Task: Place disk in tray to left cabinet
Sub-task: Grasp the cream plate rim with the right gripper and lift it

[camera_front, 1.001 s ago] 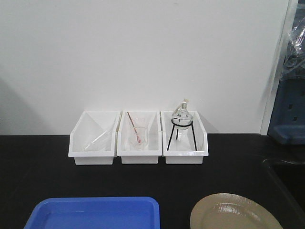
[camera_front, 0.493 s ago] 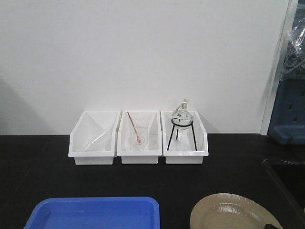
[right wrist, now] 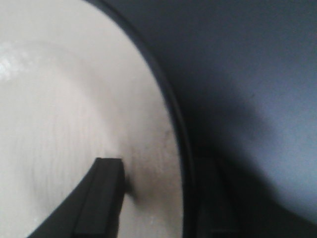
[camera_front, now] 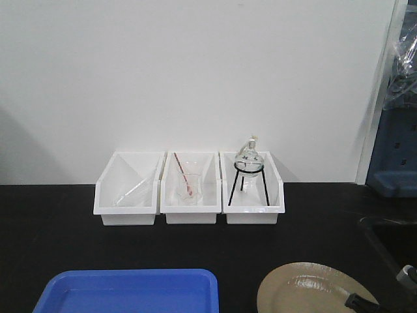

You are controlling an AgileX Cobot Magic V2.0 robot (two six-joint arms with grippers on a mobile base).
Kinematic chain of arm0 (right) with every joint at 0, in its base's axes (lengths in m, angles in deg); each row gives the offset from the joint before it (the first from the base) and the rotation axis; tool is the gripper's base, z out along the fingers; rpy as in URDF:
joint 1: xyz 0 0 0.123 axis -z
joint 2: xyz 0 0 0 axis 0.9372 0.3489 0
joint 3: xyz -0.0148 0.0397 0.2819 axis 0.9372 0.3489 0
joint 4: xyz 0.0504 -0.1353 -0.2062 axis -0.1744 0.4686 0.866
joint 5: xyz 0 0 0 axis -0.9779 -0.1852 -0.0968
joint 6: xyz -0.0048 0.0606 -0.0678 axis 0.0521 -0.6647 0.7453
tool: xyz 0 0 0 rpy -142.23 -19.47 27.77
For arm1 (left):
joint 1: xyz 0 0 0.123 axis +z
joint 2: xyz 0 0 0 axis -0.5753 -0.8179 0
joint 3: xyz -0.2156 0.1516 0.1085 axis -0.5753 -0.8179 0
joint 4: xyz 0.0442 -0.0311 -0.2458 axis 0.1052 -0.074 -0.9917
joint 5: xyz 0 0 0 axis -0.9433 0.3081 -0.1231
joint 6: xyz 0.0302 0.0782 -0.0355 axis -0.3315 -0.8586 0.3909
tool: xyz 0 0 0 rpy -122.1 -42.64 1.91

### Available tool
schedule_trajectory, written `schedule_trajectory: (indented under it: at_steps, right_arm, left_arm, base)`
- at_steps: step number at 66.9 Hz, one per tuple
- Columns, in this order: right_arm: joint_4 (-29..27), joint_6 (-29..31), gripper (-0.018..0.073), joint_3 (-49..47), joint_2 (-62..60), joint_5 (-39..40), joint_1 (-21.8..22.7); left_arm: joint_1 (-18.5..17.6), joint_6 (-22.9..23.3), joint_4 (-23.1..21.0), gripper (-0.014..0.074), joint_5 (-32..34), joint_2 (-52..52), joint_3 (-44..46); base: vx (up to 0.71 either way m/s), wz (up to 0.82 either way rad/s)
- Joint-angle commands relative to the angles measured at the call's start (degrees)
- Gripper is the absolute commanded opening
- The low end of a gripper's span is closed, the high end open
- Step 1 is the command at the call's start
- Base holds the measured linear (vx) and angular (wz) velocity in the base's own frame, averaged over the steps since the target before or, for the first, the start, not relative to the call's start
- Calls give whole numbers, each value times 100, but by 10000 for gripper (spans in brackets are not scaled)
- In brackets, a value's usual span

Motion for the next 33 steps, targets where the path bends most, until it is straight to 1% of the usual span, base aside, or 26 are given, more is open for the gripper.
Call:
schedule_trajectory:
  at_steps: [1, 5, 14, 22, 27, 33]
  right_arm:
    - [43, 41, 248, -213, -87, 262, 24]
    - [68, 67, 185, -248, -85, 245, 24]
    - [68, 67, 82, -351, -85, 207, 24]
    - [63, 67, -15, -579, -90, -29, 24]
    - [63, 67, -11, -746, -158, -248, 24]
    - [63, 67, -10, -884, -282, -331, 24]
  left_arm:
    - [-44, -6, 0, 325, 454, -62, 184]
    - [-44, -6, 0, 325, 454, -62, 184]
    - [-44, -6, 0, 325, 454, -62, 184]
    - [-44, -6, 0, 325, 454, -62, 184]
    - [-44, -6, 0, 325, 454, -62, 184]
    - [-44, -6, 0, 325, 454, -62, 184]
  base:
    - [0, 0]
    - [0, 0]
    - [0, 0]
    - [0, 0]
    - [0, 0]
    - [0, 0]
